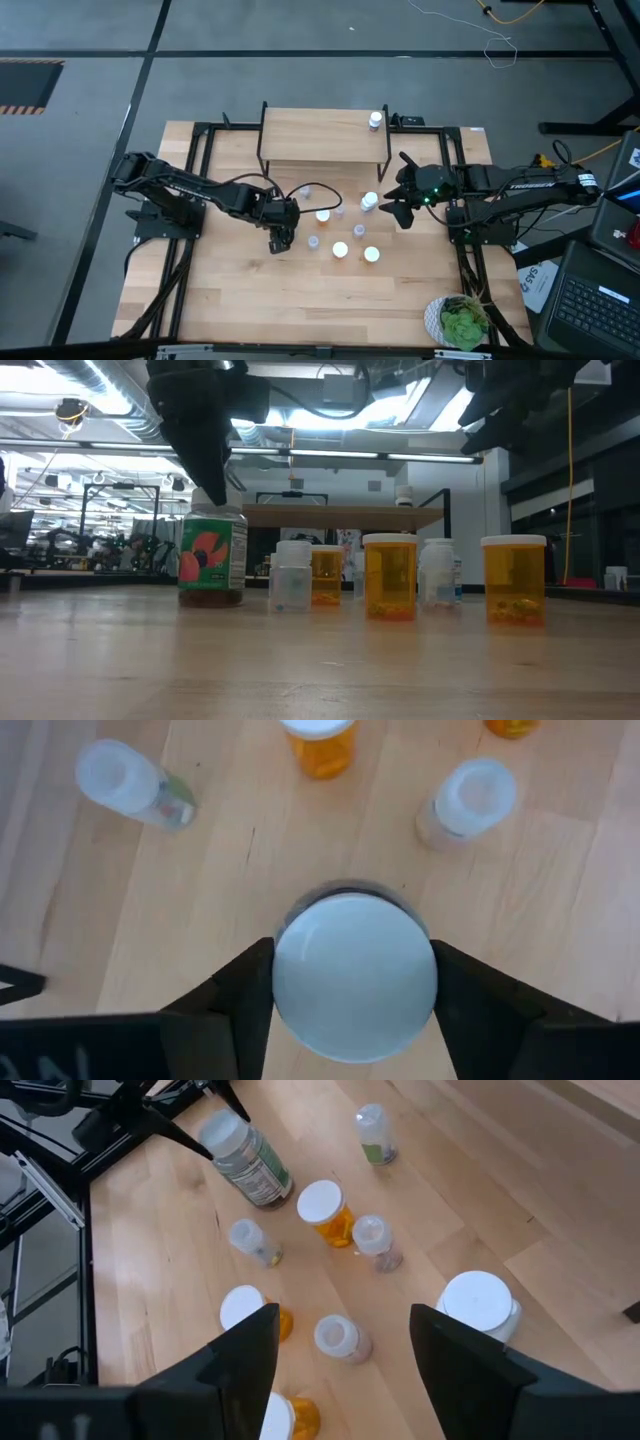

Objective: Pick and place medicine bottles onto shelf by color
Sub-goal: Put the green pill bottle on the shelf

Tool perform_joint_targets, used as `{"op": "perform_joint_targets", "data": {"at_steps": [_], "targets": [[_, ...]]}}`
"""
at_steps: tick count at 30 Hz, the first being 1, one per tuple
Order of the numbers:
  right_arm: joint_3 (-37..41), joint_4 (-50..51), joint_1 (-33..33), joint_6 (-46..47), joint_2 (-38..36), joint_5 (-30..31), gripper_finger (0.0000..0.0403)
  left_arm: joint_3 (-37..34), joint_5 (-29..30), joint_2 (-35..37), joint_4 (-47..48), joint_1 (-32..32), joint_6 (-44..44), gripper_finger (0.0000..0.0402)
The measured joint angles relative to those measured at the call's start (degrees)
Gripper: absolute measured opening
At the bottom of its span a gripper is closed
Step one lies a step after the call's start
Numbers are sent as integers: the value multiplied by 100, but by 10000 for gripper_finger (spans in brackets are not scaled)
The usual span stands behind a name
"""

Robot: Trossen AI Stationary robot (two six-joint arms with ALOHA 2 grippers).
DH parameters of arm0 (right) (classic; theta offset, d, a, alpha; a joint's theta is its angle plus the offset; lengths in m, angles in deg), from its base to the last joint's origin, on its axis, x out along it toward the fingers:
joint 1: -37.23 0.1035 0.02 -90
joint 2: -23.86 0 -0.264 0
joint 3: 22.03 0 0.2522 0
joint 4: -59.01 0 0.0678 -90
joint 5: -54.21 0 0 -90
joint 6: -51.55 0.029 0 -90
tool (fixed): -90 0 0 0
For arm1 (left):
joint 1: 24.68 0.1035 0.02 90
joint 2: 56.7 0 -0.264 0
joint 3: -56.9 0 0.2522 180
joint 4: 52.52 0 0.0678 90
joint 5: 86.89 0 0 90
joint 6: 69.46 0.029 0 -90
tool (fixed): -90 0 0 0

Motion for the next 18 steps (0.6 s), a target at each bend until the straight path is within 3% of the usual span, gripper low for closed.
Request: {"op": "perform_joint_targets", "data": {"at_steps": [6,10,18], "targets": [[0,2,2,-2,2,0,226,58,-104,244,137,56,134,208],[0,35,1,-6,2,-1,226,502,2,544,387,219,313,208],[0,21,1,-136,2,-4,226,2172,1402,795,1006,987,1492,208]]}}
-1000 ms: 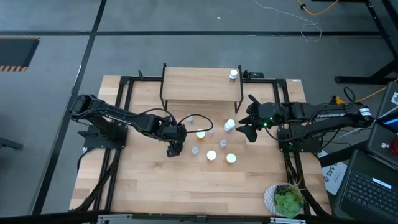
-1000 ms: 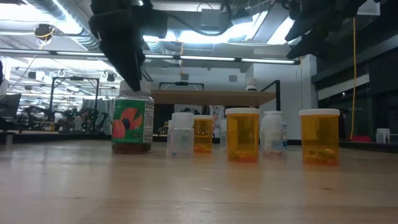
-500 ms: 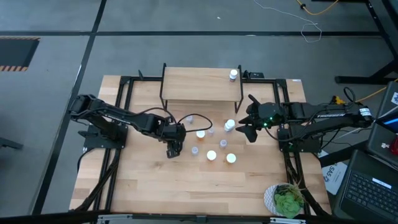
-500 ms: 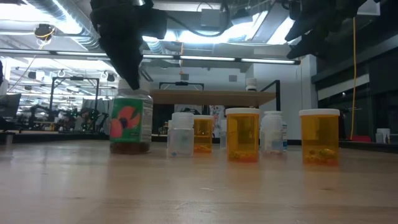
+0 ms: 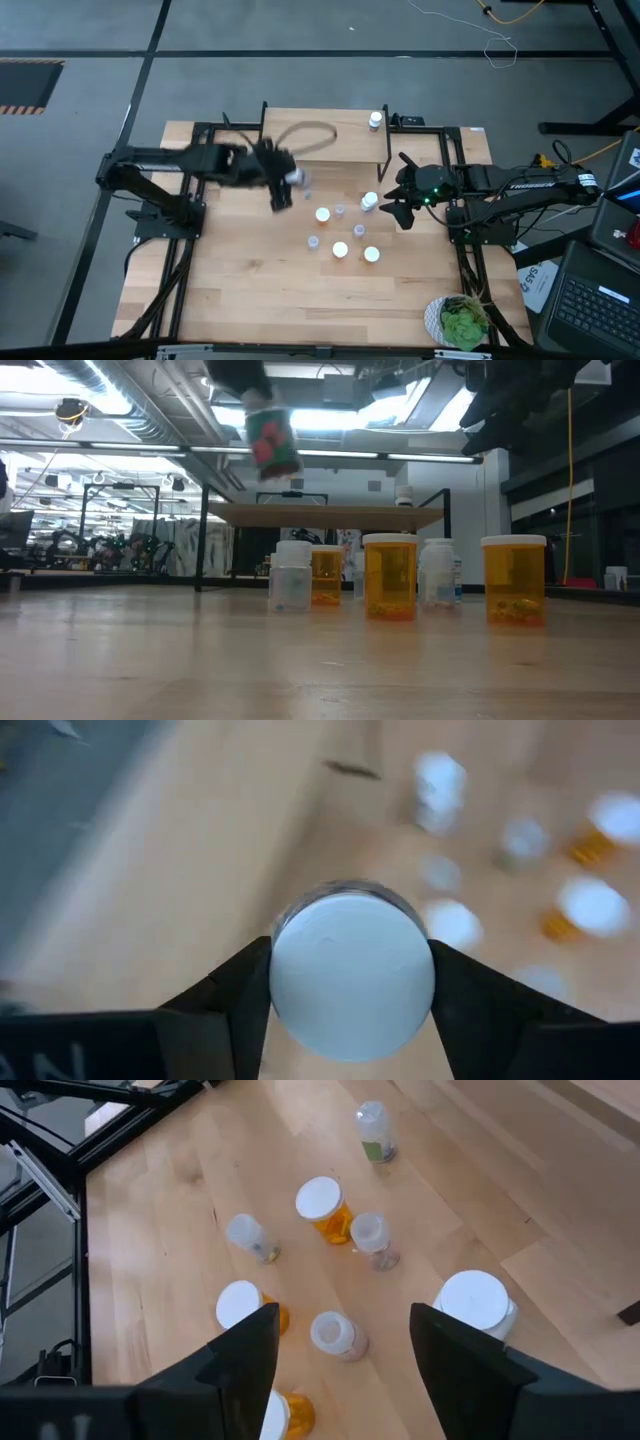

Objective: Pick and place medicine bottles onto shelf by color
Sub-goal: Put the green pill bottle on the shelf

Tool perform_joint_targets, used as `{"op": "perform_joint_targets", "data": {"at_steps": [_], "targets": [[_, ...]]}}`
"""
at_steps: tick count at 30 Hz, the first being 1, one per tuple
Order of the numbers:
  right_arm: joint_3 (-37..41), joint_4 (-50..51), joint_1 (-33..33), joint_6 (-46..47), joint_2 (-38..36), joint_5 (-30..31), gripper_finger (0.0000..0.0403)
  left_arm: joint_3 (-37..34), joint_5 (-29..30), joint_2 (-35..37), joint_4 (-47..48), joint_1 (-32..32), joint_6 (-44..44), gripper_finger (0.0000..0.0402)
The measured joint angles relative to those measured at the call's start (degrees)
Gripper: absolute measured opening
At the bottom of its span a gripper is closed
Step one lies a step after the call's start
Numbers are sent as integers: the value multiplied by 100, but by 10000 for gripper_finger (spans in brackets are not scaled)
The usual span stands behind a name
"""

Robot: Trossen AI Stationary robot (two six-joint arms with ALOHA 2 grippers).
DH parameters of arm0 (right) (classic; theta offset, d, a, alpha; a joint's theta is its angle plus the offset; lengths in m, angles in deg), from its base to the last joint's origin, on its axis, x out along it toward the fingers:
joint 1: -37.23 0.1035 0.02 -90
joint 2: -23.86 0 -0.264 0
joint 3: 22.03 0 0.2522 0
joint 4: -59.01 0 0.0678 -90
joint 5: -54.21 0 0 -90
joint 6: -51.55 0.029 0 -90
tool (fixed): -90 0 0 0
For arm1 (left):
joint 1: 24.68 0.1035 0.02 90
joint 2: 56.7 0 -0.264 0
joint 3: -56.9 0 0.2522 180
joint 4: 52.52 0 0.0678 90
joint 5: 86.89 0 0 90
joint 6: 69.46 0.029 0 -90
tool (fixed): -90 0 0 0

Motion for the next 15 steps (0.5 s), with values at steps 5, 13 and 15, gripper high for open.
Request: {"op": "perform_joint_targets", "data": {"at_steps": [5,13,15], "targets": [[0,-8,-1,-3,0,1,226,836,-67,-147,54,1227,745,208],[0,-24,-1,-4,0,0,226,1190,-1411,-518,104,3376,1020,208],[0,-27,0,-4,0,1,226,1187,-1670,-650,130,3709,963,208]]}}
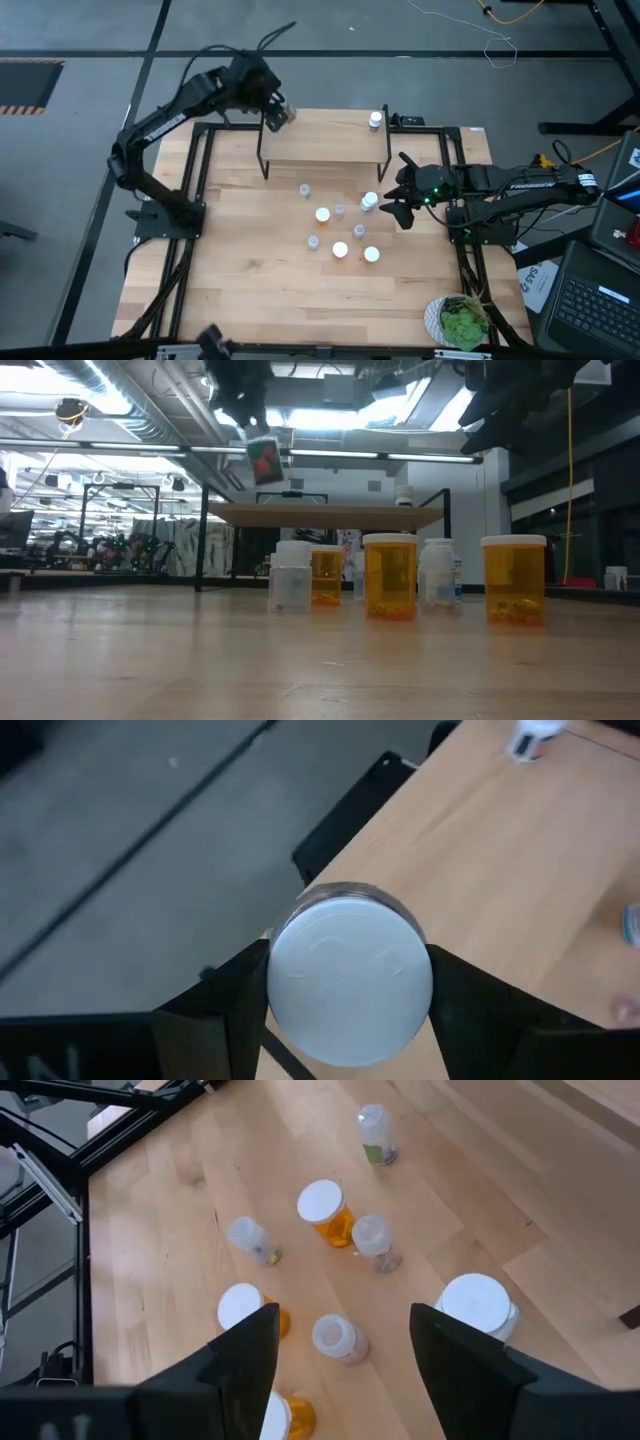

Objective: Pick and place medicine bottles onto shelf by color
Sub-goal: Put the green pill bottle on the shelf

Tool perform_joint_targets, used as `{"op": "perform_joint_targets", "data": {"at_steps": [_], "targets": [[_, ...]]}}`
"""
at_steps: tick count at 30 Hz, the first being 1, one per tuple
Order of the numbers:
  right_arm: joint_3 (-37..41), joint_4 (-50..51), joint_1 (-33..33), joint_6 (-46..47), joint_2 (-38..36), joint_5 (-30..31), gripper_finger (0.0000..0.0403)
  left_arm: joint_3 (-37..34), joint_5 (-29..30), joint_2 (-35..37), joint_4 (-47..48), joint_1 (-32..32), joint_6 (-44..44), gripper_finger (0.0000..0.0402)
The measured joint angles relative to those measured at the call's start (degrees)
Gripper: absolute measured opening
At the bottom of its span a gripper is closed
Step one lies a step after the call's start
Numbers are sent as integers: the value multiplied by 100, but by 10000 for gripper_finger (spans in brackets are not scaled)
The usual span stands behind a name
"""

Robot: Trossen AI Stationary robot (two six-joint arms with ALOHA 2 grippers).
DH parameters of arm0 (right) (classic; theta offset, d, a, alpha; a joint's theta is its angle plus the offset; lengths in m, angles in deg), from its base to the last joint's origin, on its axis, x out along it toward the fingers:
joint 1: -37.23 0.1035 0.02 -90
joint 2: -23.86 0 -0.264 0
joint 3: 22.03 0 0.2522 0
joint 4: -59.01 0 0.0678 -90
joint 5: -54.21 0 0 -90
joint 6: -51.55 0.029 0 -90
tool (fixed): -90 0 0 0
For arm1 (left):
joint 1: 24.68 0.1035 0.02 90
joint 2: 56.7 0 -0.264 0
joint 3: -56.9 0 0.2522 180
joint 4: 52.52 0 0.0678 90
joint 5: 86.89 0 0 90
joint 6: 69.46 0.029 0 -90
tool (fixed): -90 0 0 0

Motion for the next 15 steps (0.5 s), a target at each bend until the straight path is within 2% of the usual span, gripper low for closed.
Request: {"op": "perform_joint_targets", "data": {"at_steps": [4,15], "targets": [[0,0,-1,0,0,1,226,0,-357,-225,75,377,-200,208],[0,0,-1,-127,0,1,226,-2,-387,-484,140,425,-140,208]]}}
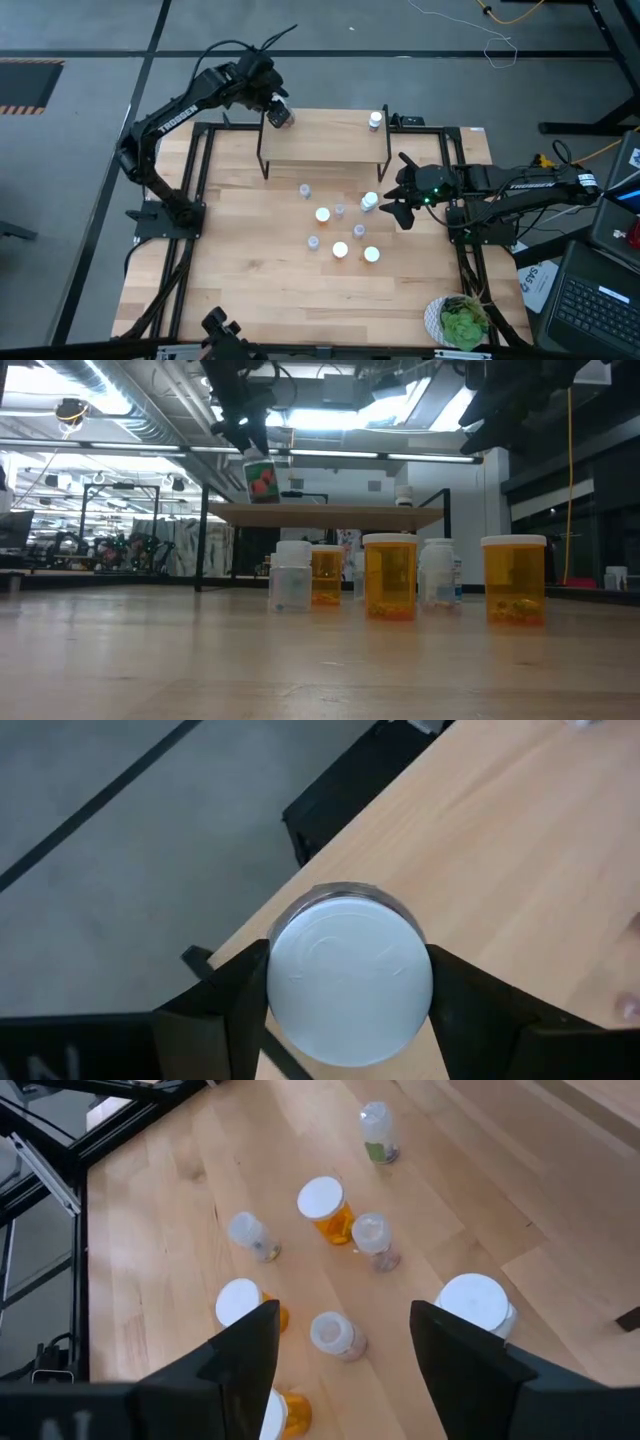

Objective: Pick and place medicine bottles onto shelf by color
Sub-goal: Put the green pill bottle on the shelf, then put the blue pill bottle on the shelf

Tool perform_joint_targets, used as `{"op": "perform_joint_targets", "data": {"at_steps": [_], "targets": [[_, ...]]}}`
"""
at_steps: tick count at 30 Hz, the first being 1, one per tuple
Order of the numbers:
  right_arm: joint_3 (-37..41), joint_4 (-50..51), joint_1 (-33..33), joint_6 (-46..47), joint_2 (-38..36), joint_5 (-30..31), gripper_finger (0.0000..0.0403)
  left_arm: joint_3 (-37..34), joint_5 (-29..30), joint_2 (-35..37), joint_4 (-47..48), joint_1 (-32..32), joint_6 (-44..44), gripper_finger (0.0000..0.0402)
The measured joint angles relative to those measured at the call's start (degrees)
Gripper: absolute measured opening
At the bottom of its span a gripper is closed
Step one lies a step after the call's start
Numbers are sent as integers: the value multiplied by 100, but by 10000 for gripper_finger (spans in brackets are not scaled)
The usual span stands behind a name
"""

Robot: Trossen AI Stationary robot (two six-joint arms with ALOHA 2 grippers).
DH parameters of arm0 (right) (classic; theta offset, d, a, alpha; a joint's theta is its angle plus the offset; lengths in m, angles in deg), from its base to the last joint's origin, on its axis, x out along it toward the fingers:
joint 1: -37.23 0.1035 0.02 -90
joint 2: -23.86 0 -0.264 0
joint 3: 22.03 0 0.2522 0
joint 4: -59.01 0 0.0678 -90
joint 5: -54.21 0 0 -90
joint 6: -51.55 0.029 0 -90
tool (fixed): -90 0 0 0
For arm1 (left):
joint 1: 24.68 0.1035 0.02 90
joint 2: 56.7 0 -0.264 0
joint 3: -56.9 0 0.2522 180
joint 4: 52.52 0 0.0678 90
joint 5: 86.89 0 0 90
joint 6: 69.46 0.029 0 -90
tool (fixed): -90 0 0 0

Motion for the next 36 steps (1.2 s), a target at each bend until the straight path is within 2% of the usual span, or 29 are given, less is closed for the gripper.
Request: {"op": "perform_joint_targets", "data": {"at_steps": [6,12,16,23,29,31,36], "targets": [[0,0,0,2,0,0,226,0,198,-98,170,0,258,211],[0,0,2,4,0,0,226,0,635,-102,145,-54,365,264],[0,0,2,7,0,0,226,0,677,-102,167,-59,345,287],[0,-3,0,14,0,-1,226,84,685,-102,-30,-126,423,290],[0,-3,0,168,0,-5,226,768,692,-97,-44,-444,612,293],[0,-1,0,175,0,-8,226,1037,553,-88,76,-670,523,292],[0,8,2,169,40,-46,226,1475,-275,-51,937,-1388,341,289]]}}
